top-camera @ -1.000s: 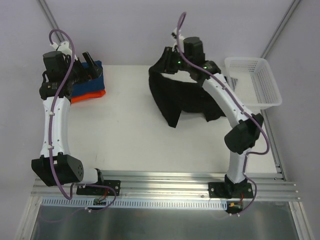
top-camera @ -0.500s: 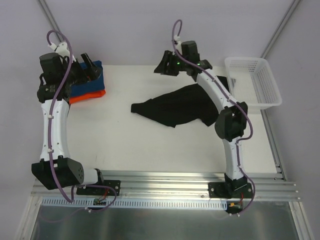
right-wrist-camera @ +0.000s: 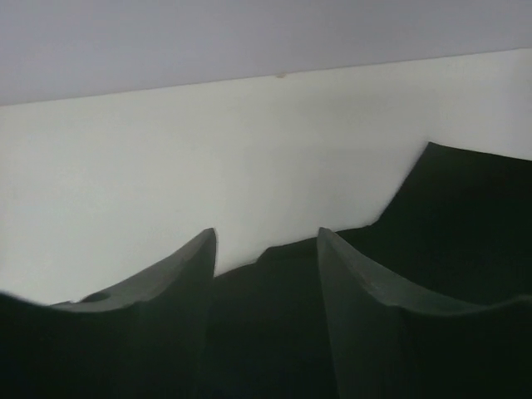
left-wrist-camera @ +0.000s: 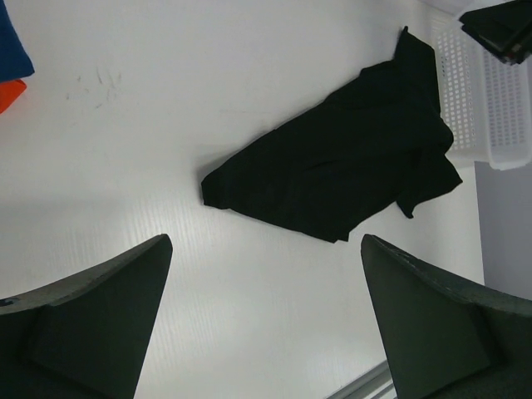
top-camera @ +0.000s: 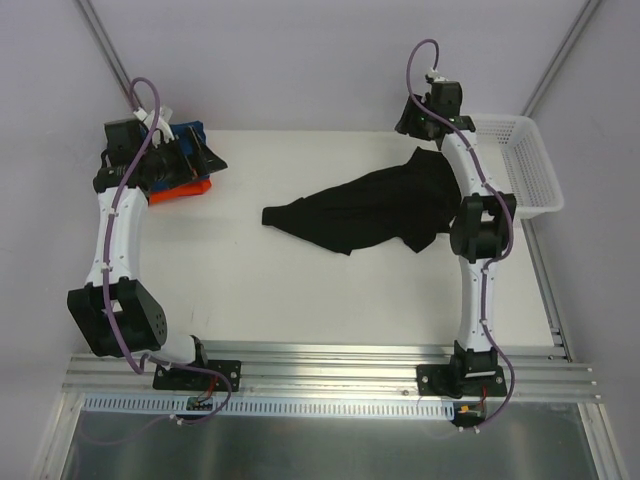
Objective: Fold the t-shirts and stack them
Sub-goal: Move the tshirt to the center of the board
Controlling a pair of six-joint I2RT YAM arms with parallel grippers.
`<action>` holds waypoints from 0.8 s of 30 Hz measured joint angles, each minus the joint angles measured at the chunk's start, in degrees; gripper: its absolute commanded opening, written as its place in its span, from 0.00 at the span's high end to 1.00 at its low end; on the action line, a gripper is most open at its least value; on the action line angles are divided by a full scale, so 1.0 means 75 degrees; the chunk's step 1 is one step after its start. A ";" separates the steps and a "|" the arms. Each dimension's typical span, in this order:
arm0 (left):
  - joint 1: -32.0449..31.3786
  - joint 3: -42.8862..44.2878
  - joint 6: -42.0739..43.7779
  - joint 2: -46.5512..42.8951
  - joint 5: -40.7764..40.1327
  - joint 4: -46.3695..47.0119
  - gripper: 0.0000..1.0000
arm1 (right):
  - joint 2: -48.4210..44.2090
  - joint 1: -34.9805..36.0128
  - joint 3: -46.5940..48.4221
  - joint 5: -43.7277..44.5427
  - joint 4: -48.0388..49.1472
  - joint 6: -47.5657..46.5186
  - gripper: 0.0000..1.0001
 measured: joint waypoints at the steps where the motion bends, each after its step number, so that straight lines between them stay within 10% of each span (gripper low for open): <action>1: -0.0015 0.0000 0.0003 0.0000 0.0052 0.0000 0.01 | 0.0163 0.0012 0.0035 0.0178 -0.0003 -0.0099 0.55; 8: -0.0373 0.0000 0.0058 0.0023 0.0245 -0.0006 0.01 | 0.0930 0.0166 0.0338 0.1574 -0.0038 -0.0906 0.67; 24: -0.0714 0.0289 0.0219 0.0236 0.0248 -0.0038 0.01 | 0.1276 0.0219 0.0627 0.3856 0.0530 -0.3445 0.52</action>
